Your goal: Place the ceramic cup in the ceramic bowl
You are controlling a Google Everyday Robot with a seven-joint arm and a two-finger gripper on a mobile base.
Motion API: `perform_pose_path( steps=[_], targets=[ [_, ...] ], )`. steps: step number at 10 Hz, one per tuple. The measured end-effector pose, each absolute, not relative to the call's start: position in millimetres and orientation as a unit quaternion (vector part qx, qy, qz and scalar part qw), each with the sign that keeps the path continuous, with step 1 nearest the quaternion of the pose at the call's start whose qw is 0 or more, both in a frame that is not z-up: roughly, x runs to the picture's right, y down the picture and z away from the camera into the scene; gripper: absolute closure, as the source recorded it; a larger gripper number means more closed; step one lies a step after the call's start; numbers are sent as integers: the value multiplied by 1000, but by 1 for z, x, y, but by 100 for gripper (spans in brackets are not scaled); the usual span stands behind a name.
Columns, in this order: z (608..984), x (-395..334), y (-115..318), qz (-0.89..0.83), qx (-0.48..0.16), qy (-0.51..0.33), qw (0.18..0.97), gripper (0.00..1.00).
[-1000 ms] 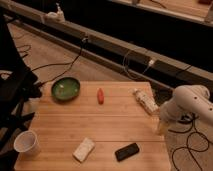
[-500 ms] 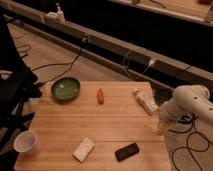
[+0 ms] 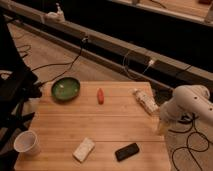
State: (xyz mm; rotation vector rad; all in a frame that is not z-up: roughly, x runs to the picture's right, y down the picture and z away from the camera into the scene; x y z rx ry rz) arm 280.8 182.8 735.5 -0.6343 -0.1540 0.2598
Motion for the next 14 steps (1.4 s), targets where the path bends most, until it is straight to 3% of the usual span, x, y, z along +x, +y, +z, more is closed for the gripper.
perform_pose_path(
  steps=[9,14],
  targets=[
    [736,281,181,118,-309,-71,941,30],
    [733,206,158,17,-307,-147,940,30]
  ],
)
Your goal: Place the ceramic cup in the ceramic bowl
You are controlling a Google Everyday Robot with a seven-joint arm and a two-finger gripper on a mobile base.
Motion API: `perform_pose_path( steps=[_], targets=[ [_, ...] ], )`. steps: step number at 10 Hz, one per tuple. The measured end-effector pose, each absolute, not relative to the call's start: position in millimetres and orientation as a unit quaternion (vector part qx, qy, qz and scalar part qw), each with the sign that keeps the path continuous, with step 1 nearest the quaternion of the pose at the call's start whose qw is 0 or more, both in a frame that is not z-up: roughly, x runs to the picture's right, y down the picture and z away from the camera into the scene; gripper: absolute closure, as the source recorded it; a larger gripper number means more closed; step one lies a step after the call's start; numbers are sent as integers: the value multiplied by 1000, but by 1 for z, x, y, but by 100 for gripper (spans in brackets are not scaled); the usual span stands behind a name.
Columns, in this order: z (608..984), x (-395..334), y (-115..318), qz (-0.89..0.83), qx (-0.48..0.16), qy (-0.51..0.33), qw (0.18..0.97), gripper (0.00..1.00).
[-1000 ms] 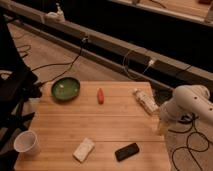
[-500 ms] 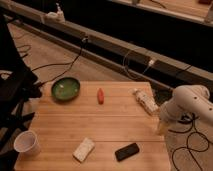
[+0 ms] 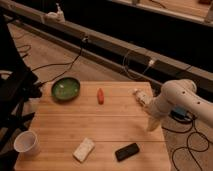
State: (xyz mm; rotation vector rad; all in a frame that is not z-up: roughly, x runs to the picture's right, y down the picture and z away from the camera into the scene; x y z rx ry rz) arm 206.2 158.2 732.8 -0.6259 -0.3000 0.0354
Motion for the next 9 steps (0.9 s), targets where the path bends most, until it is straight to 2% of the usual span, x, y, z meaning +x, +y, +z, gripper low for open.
perform_pose_path(
  steps=[4,9],
  targets=[
    [719,122,162,-93,-309,-201,925,30],
    [694,-18,198,-223,-327,-266,879,30]
  ],
)
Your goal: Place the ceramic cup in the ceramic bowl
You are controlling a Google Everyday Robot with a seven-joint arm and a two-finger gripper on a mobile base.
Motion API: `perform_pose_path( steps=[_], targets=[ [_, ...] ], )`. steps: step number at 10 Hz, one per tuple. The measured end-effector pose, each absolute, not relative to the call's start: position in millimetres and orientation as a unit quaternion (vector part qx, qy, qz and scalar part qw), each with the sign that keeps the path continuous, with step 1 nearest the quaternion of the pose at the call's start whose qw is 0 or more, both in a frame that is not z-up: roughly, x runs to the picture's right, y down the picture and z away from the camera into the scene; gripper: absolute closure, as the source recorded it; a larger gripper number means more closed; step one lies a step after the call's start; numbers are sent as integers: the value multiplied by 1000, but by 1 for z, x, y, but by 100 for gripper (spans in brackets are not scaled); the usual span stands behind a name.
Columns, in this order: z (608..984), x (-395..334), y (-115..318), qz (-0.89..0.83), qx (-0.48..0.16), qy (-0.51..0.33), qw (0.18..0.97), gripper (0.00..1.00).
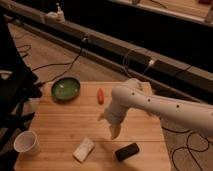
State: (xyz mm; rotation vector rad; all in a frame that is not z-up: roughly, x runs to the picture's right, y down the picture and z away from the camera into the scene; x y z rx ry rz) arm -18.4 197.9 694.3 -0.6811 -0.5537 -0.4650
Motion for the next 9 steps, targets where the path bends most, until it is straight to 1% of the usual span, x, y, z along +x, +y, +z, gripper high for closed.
perform_pose_path(
  steps=[1,6,9],
  targets=[
    [691,-28,201,-230,-328,-271,875,30],
    [692,-24,203,-224,-330,-271,876,30],
    [698,4,202,-128,-338,-282,889,30]
  ],
)
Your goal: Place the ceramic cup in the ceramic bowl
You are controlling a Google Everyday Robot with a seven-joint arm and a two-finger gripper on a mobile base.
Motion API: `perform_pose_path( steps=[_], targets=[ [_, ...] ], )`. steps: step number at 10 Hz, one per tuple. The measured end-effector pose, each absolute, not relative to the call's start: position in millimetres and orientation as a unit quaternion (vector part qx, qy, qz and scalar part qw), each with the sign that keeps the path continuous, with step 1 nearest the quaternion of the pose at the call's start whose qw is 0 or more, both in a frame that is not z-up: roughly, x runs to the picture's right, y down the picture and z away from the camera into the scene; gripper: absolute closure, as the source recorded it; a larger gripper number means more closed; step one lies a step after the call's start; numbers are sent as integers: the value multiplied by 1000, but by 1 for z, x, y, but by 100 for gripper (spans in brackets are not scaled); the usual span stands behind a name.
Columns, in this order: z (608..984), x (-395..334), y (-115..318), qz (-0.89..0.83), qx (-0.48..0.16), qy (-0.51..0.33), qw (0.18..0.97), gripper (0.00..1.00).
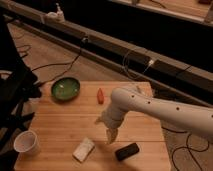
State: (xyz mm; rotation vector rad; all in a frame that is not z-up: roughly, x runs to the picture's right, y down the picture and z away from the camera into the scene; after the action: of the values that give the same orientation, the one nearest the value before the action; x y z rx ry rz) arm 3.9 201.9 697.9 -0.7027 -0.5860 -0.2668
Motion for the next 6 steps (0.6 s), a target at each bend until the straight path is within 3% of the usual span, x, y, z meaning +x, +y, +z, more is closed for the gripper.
perform_pose_path(
  steps=[6],
  targets=[
    [714,-41,174,-146,-318,-332,876,30]
  ],
)
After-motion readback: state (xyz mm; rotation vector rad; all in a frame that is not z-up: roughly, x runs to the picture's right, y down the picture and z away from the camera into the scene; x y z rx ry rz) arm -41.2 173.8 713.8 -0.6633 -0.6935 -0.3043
